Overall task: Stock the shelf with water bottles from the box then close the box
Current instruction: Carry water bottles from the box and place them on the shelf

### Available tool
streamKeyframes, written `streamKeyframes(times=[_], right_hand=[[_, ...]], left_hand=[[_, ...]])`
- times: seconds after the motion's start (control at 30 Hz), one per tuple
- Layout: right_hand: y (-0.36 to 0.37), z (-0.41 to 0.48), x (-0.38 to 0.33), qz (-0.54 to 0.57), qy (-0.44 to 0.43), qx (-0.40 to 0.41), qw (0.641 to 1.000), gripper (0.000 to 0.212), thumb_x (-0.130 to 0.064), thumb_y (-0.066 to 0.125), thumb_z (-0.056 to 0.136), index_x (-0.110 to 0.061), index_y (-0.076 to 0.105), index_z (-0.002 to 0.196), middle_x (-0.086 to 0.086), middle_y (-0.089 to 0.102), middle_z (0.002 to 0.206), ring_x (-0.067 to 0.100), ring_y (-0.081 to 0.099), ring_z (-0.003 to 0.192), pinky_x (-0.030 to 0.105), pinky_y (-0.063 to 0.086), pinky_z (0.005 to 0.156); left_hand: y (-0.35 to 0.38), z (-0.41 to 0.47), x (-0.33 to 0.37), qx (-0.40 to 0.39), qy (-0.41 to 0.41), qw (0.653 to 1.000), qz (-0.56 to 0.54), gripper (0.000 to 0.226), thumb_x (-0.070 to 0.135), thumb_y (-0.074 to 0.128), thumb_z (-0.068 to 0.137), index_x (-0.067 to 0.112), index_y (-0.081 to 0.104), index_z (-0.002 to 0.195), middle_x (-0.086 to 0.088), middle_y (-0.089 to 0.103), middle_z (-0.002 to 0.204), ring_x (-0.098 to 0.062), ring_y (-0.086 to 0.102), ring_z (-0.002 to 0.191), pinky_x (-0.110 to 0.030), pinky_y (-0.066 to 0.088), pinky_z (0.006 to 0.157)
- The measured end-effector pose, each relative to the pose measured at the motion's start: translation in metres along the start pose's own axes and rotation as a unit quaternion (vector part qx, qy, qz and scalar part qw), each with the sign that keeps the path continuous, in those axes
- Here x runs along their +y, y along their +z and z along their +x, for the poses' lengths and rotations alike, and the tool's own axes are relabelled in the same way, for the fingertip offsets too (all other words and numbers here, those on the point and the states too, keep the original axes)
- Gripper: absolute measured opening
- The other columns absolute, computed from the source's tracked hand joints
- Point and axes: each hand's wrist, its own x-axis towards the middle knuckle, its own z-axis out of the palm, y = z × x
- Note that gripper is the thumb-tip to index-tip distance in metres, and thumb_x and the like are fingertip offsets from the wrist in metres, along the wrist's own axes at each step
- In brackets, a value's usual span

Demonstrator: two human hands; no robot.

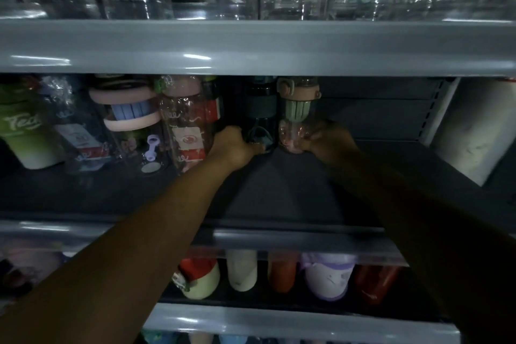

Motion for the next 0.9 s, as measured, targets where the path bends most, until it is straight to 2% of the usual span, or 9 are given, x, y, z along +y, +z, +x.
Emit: streamKeyframes(times=[0.17,0.23,0.33,0.4,0.53,0.67,0.73,0.83,0.9], right_hand=[[-0.015,-0.02,-0.003,-0.124,-0.035,-0.033,0.991,0.042,-0.048,0.076,0.085,-0.013,0.069,0.107,-0.004,0.066,0.097,0.014,0.062,0.091,0.017,0.043,0.065],[-0.026,-0.043,-0.004,-0.141,-0.061,-0.025,0.988,0.034,-0.046,0.073,0.088,-0.016,0.064,0.1,-0.002,0.065,0.094,0.016,0.063,0.093,0.02,0.045,0.068],[-0.048,-0.096,-0.001,-0.096,-0.107,0.005,0.99,0.03,-0.028,0.073,0.091,-0.008,0.068,0.112,0.012,0.071,0.107,0.03,0.067,0.103,0.041,0.053,0.091],[-0.061,-0.13,0.005,-0.132,-0.166,0.052,0.976,0.027,-0.021,0.071,0.093,-0.006,0.067,0.115,0.015,0.07,0.111,0.036,0.068,0.101,0.049,0.054,0.089],[-0.073,-0.211,0.013,-0.109,-0.186,0.17,0.962,0.031,-0.03,0.071,0.093,-0.007,0.069,0.113,0.007,0.071,0.111,0.025,0.07,0.097,0.041,0.055,0.084],[-0.07,-0.308,0.031,-0.076,-0.043,0.222,0.971,0.034,-0.023,0.074,0.09,-0.019,0.066,0.123,-0.018,0.064,0.108,0.003,0.061,0.098,0.006,0.044,0.087],[-0.062,-0.359,0.049,-0.086,0.036,0.233,0.968,0.036,-0.024,0.075,0.089,-0.019,0.065,0.124,-0.016,0.065,0.109,0.0,0.06,0.101,0.0,0.039,0.087],[-0.049,-0.438,0.081,-0.103,0.157,0.256,0.948,0.04,-0.024,0.076,0.088,-0.021,0.064,0.126,-0.013,0.066,0.115,0.0,0.06,0.1,0.0,0.039,0.087],[-0.035,-0.493,0.1,-0.131,0.24,0.273,0.922,0.046,-0.03,0.076,0.089,-0.021,0.061,0.131,-0.009,0.066,0.124,0.009,0.063,0.108,0.018,0.049,0.097]], left_hand=[[-0.015,-0.043,0.018,-0.008,0.044,0.996,0.079,0.046,0.032,0.08,0.088,0.012,0.066,0.127,-0.003,0.073,0.115,-0.016,0.067,0.105,-0.02,0.047,0.084],[-0.015,-0.07,0.021,0.002,0.087,0.994,0.059,0.045,0.032,0.079,0.089,0.017,0.064,0.128,0.003,0.071,0.113,-0.011,0.067,0.101,-0.014,0.046,0.08],[-0.009,-0.112,0.019,0.009,0.15,0.989,0.012,0.041,0.032,0.079,0.089,0.024,0.064,0.126,0.012,0.069,0.113,-0.003,0.065,0.099,-0.022,0.054,0.089],[-0.005,-0.138,0.018,0.008,0.188,0.982,-0.03,0.039,0.032,0.078,0.088,0.028,0.065,0.124,0.016,0.069,0.114,0.0,0.064,0.102,-0.025,0.055,0.092],[0.002,-0.183,0.015,-0.006,0.265,0.96,-0.086,0.036,0.028,0.078,0.09,0.026,0.066,0.123,0.018,0.07,0.117,-0.004,0.064,0.11,-0.027,0.053,0.093],[0.019,-0.225,0.007,-0.109,0.299,0.94,-0.123,0.034,0.034,0.076,0.089,0.03,0.067,0.121,0.017,0.07,0.114,-0.007,0.066,0.106,-0.022,0.051,0.089],[0.041,-0.246,-0.004,-0.188,0.306,0.925,-0.127,0.036,0.04,0.075,0.086,0.029,0.067,0.119,0.017,0.071,0.111,-0.006,0.068,0.103,-0.018,0.052,0.085],[0.09,-0.283,-0.022,-0.293,0.286,0.901,-0.14,0.04,0.05,0.075,0.086,0.033,0.065,0.121,0.022,0.07,0.111,-0.002,0.067,0.102,-0.017,0.055,0.077],[0.127,-0.312,-0.029,-0.334,0.273,0.892,-0.138,0.039,0.045,0.077,0.084,0.031,0.067,0.119,0.022,0.07,0.111,-0.001,0.065,0.103,-0.017,0.055,0.076]])
